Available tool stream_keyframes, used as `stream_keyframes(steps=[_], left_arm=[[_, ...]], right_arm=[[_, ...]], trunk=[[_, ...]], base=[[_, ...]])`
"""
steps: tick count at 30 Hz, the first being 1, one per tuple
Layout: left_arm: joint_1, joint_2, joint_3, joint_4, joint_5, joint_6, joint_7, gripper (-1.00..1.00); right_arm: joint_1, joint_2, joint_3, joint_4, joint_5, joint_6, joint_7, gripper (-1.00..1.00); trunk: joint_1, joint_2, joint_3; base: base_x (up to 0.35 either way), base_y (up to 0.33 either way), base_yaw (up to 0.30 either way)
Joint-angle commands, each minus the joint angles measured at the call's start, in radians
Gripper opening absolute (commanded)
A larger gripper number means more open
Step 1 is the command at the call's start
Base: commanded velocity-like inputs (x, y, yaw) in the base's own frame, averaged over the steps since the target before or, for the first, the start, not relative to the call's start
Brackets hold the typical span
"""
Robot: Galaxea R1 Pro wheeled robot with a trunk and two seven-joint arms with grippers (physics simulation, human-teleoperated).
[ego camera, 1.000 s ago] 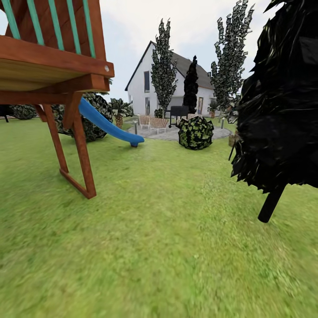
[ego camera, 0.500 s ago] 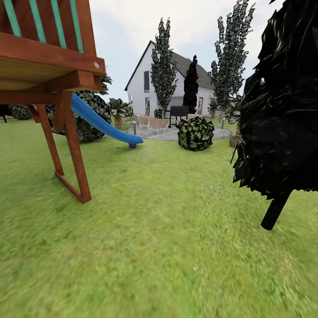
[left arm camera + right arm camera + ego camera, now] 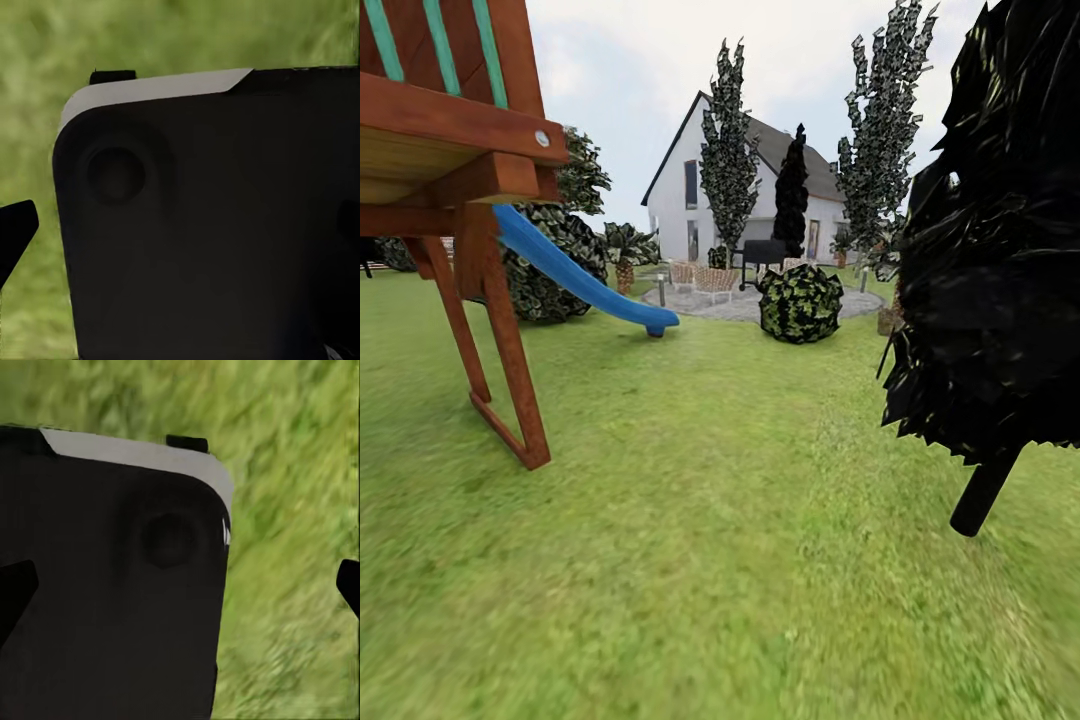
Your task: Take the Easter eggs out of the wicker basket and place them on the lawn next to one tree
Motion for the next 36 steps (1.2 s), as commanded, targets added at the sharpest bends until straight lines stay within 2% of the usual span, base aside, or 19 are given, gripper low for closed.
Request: stream_keyframes(steps=[1,5,6,8,9,12,14,16,20,22,24,25,27,28,29,31,33,34,36], left_arm=[[0.001,0.002,0.002,-0.013,-0.003,0.002,-0.003,1.0],[0.001,0.001,0.003,-0.021,-0.001,0.003,-0.004,1.0],[0.001,-0.001,0.002,-0.017,-0.001,0.003,-0.004,1.0],[0.001,-0.003,0.001,0.006,-0.003,0.003,-0.004,1.0],[0.001,-0.004,0.0,0.029,-0.003,0.003,-0.004,1.0],[0.001,-0.004,0.0,0.048,-0.003,0.002,-0.004,1.0],[0.001,-0.004,0.002,0.053,-0.002,0.002,-0.004,1.0],[0.001,-0.004,0.005,0.056,0.003,0.002,-0.005,1.0],[0.001,0.0,0.008,0.039,0.032,-0.005,-0.004,1.0],[0.001,0.001,0.006,-0.002,0.049,-0.002,-0.002,1.0],[0.001,-0.009,0.001,-0.066,0.054,0.011,0.007,1.0],[0.001,-0.024,0.0,-0.152,0.056,0.033,0.025,1.0],[0.0,-0.038,0.002,-0.325,0.061,0.12,0.071,1.0],[-0.001,-0.042,0.005,-0.417,0.064,0.189,0.099,1.0],[-0.003,-0.045,0.017,-0.542,0.079,0.29,0.133,1.0],[-0.004,-0.047,0.055,-0.695,0.134,0.387,0.16,1.0],[-0.005,-0.049,0.086,-0.795,0.185,0.431,0.175,1.0],[-0.005,-0.048,0.095,-0.804,0.198,0.446,0.199,1.0],[-0.006,-0.048,0.098,-0.798,0.19,0.449,0.229,1.0]], right_arm=[[0.0,0.0,0.0,-0.046,0.01,0.015,0.0,1.0],[0.0,0.001,0.01,-0.145,0.012,0.058,0.003,1.0],[0.0,0.003,0.034,-0.166,0.014,0.063,0.003,1.0],[0.0,0.004,0.107,-0.176,0.015,0.064,0.003,1.0],[0.0,0.001,0.187,-0.175,0.015,0.065,0.003,1.0],[0.0,-0.003,0.334,-0.131,0.011,0.065,-0.001,1.0],[0.0,-0.003,0.378,-0.086,0.012,0.064,-0.003,1.0],[0.0,-0.003,0.399,-0.055,0.01,0.064,-0.004,1.0],[0.0,-0.008,0.38,-0.075,-0.03,0.05,-0.024,1.0],[0.0,-0.016,0.326,-0.119,-0.07,0.038,-0.062,1.0],[-0.001,-0.024,0.263,-0.219,-0.096,0.072,-0.107,1.0],[-0.002,-0.021,0.238,-0.351,-0.1,0.181,-0.14,1.0],[-0.009,-0.01,0.222,-0.585,-0.105,0.437,-0.191,1.0],[-0.022,-0.006,0.217,-0.701,-0.11,0.561,-0.207,1.0],[-0.056,-0.005,0.208,-0.825,-0.116,0.694,-0.221,1.0],[-0.094,-0.005,0.178,-0.892,-0.118,0.781,-0.231,1.0],[-0.114,-0.003,0.143,-0.888,-0.115,0.819,-0.239,1.0],[-0.122,-0.003,0.128,-0.888,-0.111,0.839,-0.242,1.0],[-0.124,-0.003,0.125,-0.914,-0.107,0.854,-0.243,1.0]], trunk=[[0.0,0.0,-0.001],[0.0,0.0,-0.001],[0.0,0.0,-0.001],[0.0,0.0,-0.001],[0.0,0.0,-0.001],[0.0,0.0,-0.001],[0.0,0.0,-0.001],[0.0,0.0,-0.001],[0.0,0.0,-0.001],[0.0,0.0,-0.001],[0.0,0.0,-0.001],[0.0,0.0,-0.001],[0.0,0.0,-0.001],[0.0,0.0,-0.001],[0.0,0.0,-0.001],[0.0,0.0,-0.001],[0.0,0.0,-0.001],[0.0,0.0,-0.001],[0.0,0.0,-0.001]], base=[[0.239,-0.213,0.0],[0.232,-0.21,0.0],[0.225,-0.213,0.0],[0.213,-0.225,0.0],[0.197,-0.239,0.0],[0.19,-0.245,0.0],[0.183,-0.248,0.0],[0.191,-0.234,0.0],[0.267,-0.112,0.0],[0.2,-0.05,0.0],[0.082,-0.02,0.0],[0.033,-0.008,0.0],[0.017,-0.004,0.0],[0.009,-0.002,0.0],[0.004,-0.001,0.0],[0.002,-0.001,0.0],[0.001,0.0,0.0],[0.0,0.0,0.0],[0.0,0.0,0.0]])
